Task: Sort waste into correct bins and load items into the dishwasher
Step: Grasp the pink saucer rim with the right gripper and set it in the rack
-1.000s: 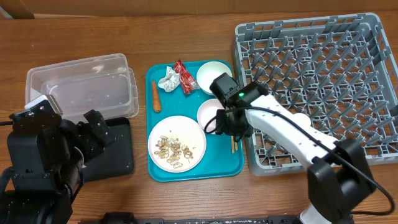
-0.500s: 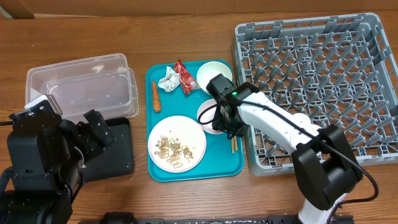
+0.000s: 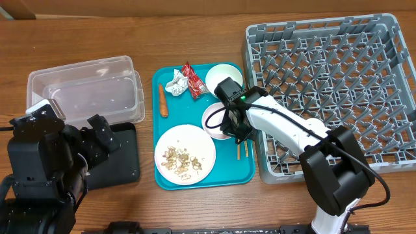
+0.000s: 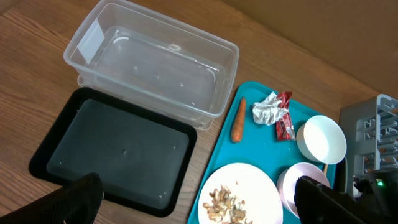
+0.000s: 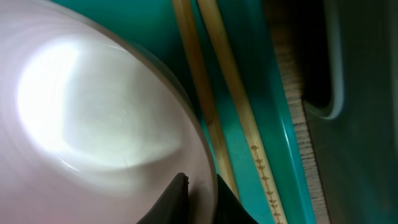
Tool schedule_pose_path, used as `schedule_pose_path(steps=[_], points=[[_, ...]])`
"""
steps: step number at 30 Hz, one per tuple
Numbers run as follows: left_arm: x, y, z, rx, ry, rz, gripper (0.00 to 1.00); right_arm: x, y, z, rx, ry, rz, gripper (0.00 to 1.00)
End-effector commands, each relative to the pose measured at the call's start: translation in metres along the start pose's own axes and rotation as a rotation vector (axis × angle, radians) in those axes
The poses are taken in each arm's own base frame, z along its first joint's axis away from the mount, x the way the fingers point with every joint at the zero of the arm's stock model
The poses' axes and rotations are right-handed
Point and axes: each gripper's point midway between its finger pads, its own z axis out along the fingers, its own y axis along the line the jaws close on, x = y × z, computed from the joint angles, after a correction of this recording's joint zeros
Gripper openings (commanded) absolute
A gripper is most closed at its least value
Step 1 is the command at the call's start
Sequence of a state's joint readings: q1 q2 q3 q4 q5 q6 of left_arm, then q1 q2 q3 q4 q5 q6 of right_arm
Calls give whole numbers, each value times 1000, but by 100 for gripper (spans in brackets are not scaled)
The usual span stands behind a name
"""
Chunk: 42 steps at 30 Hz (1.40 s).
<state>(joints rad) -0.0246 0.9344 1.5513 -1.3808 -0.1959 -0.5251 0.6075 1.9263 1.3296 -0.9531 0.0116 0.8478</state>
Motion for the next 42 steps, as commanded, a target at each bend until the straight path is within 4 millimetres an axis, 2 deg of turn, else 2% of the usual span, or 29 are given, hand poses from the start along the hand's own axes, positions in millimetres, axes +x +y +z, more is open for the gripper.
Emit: schedule_pose_path(steps=[1, 3, 5, 8, 14, 17, 21, 23, 29, 32, 36, 42], points=[[-3, 2, -2, -10, -13, -13, 100, -24, -1, -31, -20, -120, 26, 14], [-3, 2, -2, -10, -14, -14, 100, -31, 8, -48, -56, -155, -6, 12], [-3, 2, -2, -10, -14, -13, 100, -35, 13, -64, -85, -179, -18, 4], [-3, 2, -1, -10, -13, -14, 100, -41, 18, -85, -115, -213, -15, 4], [-3, 2, -2, -10, -14, -13, 100, -56, 9, -124, -90, -338, -23, 4], [-3, 2, -2, -10, -14, -13, 100, -73, -23, -157, 35, -491, 9, 4], [-3, 2, -2, -10, -14, -14, 100, -104, -91, -221, 312, -792, 95, 4], [-3, 2, -2, -10, -14, -14, 100, -112, -117, -247, 431, -896, 119, 4], [-3, 2, -2, -10, -14, -14, 100, -129, -169, -294, 741, -1063, 155, 4], [-3, 2, -2, -10, -14, -13, 100, -138, -184, -297, 752, -1072, 222, 4], [-3, 2, -2, -10, -14, -14, 100, -146, -188, -280, 687, -1012, 254, 4], [-3, 2, -2, -10, -14, -14, 100, -161, -199, -260, 808, -975, 248, 4]])
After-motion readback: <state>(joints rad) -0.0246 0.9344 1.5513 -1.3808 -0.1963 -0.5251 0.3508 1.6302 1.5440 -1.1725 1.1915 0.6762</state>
